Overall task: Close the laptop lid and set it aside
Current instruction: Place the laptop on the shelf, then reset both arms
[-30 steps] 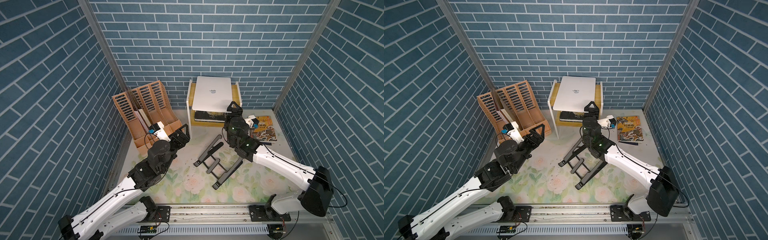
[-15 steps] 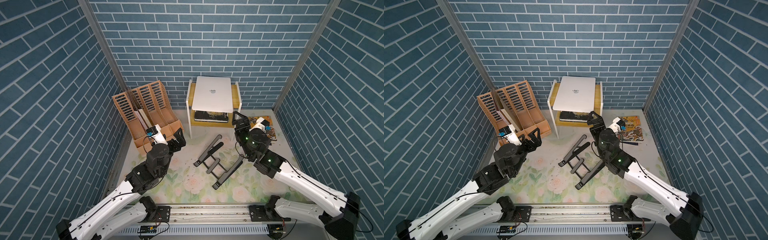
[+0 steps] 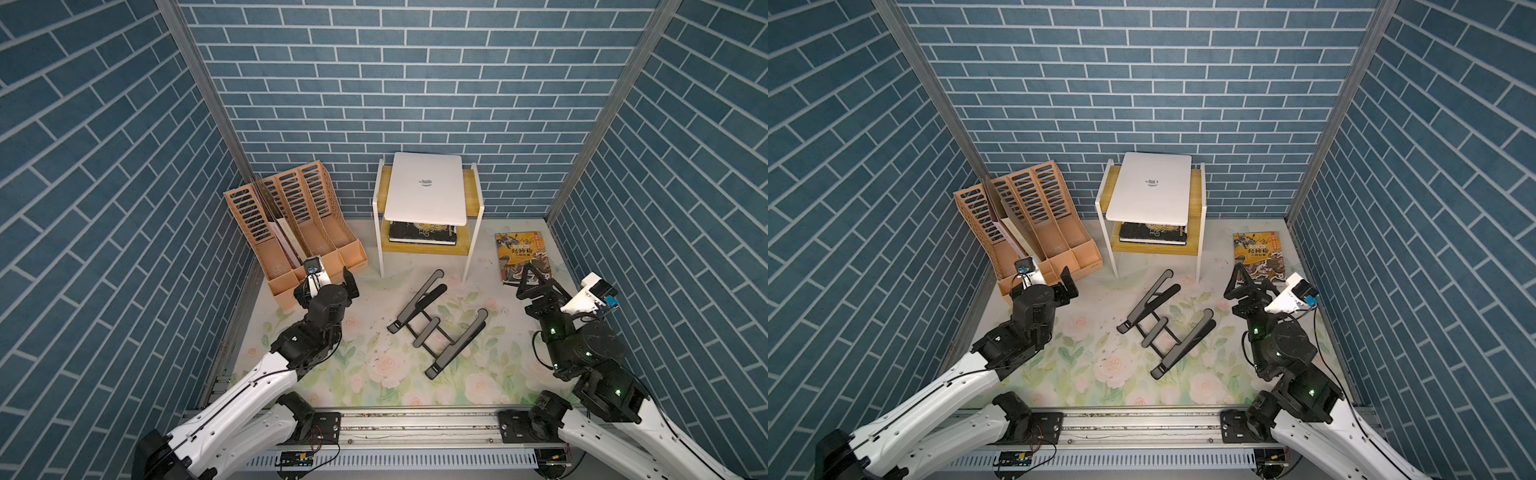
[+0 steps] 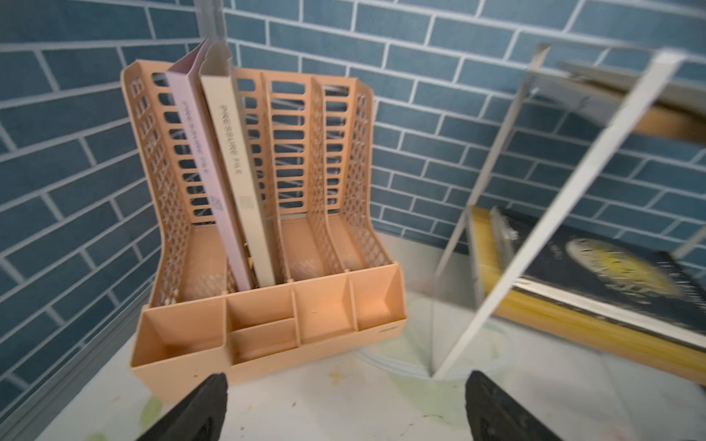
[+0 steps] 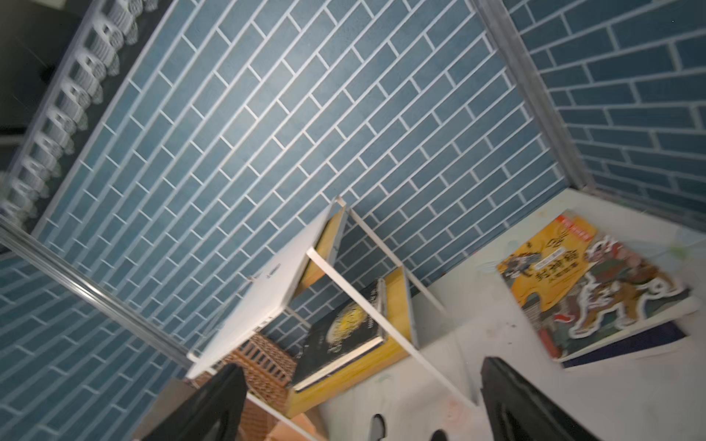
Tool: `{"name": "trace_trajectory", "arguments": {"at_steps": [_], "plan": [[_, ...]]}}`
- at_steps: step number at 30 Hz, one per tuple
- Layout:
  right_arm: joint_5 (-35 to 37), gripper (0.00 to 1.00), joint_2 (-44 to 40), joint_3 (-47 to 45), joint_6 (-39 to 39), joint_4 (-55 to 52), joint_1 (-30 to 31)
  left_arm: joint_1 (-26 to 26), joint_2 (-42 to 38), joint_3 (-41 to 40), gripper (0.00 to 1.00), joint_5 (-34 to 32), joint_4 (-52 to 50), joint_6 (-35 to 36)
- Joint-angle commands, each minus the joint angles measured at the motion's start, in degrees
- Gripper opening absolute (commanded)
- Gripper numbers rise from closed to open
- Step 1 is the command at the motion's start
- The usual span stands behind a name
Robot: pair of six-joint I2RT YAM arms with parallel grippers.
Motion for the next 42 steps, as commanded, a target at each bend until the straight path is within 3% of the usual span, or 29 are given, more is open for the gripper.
{"name": "trace_trajectory", "arguments": {"at_steps": [1,5,11,21,25,30,34,40,42], "plan": [[10.4,1.00,2.8,-3.1,-25.1,6.9,-0.6,7.5,3.6,-2.0,1.00,1.2,3.4,-1.4],[10.1,1.00,6.3,-9.7,-35.6,20.6,-6.0,13.1,6.3,-4.9,1.00,5.1,8.7,-1.2],[-1.7,0.99,16.5,-17.8,-28.9,30.0,-23.0,19.0,6.0,-9.3,1.00,7.7,15.2,0.2],[-14.7,0.99,31.5,-25.8,-26.0,47.7,-37.2,23.3,3.1,-21.1,1.00,6.5,30.4,5.4],[-17.5,0.99,36.4,-27.0,-26.3,50.9,-39.5,23.7,6.0,-23.0,0.99,4.7,36.7,9.7],[-19.0,0.99,41.7,-30.8,-25.4,61.7,-42.1,23.8,11.3,-30.6,1.00,6.2,54.2,11.7],[-21.0,0.99,45.2,-30.8,-24.7,66.1,-43.8,24.2,14.0,-30.8,1.00,9.1,59.5,13.4],[-28.1,0.99,49.1,-28.0,-30.1,66.9,-44.7,24.4,21.2,-30.1,1.00,12.9,70.6,18.7],[-28.8,0.99,50.2,-28.0,-31.4,68.9,-45.0,24.5,22.5,-28.2,1.00,12.8,69.6,19.5]]}}
